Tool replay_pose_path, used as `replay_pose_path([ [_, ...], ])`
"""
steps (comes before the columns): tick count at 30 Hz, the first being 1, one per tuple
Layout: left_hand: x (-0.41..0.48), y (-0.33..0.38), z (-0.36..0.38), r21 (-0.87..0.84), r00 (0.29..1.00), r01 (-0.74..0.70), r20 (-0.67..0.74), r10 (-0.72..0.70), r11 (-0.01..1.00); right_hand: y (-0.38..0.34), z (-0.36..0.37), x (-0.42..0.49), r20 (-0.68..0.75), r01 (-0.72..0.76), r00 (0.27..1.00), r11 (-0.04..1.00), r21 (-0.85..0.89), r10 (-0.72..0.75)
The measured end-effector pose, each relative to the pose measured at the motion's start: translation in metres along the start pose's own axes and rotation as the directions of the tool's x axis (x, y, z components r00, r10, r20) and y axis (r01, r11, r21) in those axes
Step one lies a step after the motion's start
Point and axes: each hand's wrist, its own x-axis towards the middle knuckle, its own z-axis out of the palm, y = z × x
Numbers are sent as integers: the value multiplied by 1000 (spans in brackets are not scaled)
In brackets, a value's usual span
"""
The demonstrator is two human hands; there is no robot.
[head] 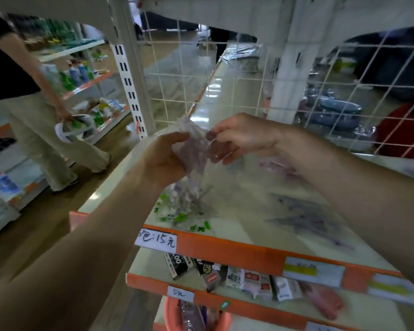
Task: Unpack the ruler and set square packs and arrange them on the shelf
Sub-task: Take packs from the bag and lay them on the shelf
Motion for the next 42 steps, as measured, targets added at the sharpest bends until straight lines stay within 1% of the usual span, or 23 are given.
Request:
replay_pose_path([
  [3, 16, -32, 44, 1, 988, 52, 144, -51, 999, 18, -17, -28, -102, -36, 994, 989, 141, 51],
  [4, 20, -42, 57, 19, 981, 51, 184, -54, 998, 26, -22, -38, -112, -37, 992, 989, 141, 53],
  [7, 27, -70, 78, 72, 973, 68, 218, -83, 995, 50, -38, -66, -123, -46, 991, 999, 24, 49],
  [9, 27, -81, 82, 111, 976, 133, 158, -150, 985, 62, -51, -84, -100, -94, 991, 996, -10, 92],
  [10, 27, -85, 83, 128, 977, 157, 123, -172, 979, 67, -57, -93, -62, -123, 991, 992, -21, 121],
  [12, 26, -92, 86, 170, 980, 140, 120, -161, 976, 74, -65, -107, 18, -178, 984, 983, -38, 179],
  [13, 22, -95, 91, 183, 984, 108, 118, -131, 977, 77, -66, -111, 32, -192, 981, 981, -28, 193],
  [16, 15, -108, 108, 205, 998, 56, 19, -61, 977, 86, -66, -118, 12, -211, 977, 976, 58, 211],
  [18, 11, -115, 113, 233, 996, 79, -55, -68, 969, 91, -64, -122, 16, -208, 978, 978, 10, 208],
  [21, 2, -119, 112, 290, 980, 177, -136, -143, 940, 96, -63, -123, 6, -219, 975, 970, -102, 221],
  [23, -6, -113, 107, 432, 975, 212, -155, -159, 876, 97, -65, -123, 9, -235, 971, 958, -164, 240],
  [25, -12, -105, 98, 624, 973, 220, -200, -119, 750, 97, -66, -125, 24, -253, 962, 924, -286, 271],
  [27, -18, -97, 94, 803, 972, 203, -234, -17, 560, 97, -65, -125, 42, -253, 953, 866, -431, 300],
  [28, -20, -94, 95, 877, 977, 180, -213, 24, 445, 96, -64, -125, 36, -241, 952, 820, -519, 303],
  [29, -22, -92, 98, 926, 985, 146, -169, 36, 348, 95, -63, -125, 17, -231, 952, 757, -611, 305],
  [31, -24, -94, 107, 975, 997, 81, -77, -29, 209, 88, -59, -126, -36, -236, 948, 623, -746, 316],
  [33, -24, -100, 114, 996, 991, 45, -36, -129, 73, 83, -51, -129, -27, -226, 935, 536, -813, 354],
  [34, -25, -103, 115, 999, 988, 34, -30, -152, 26, 81, -47, -130, -12, -211, 929, 502, -839, 370],
  [35, -25, -104, 114, 999, 989, 30, -28, -144, 11, 81, -43, -131, -7, -201, 924, 469, -860, 382],
  [37, -24, -98, 106, 998, 996, 42, -37, -76, 54, 78, -38, -132, -22, -201, 918, 416, -887, 396],
  [38, -23, -93, 99, 996, 998, 55, -54, -23, 69, 74, -37, -132, -34, -205, 921, 406, -890, 389],
  [40, -19, -79, 80, 993, 988, 94, -102, 112, 72, 66, -36, -126, -62, -208, 942, 428, -880, 329],
  [42, -17, -60, 55, 982, 951, 155, -178, 255, 108, 53, -29, -116, -61, -166, 974, 497, -852, 220],
])
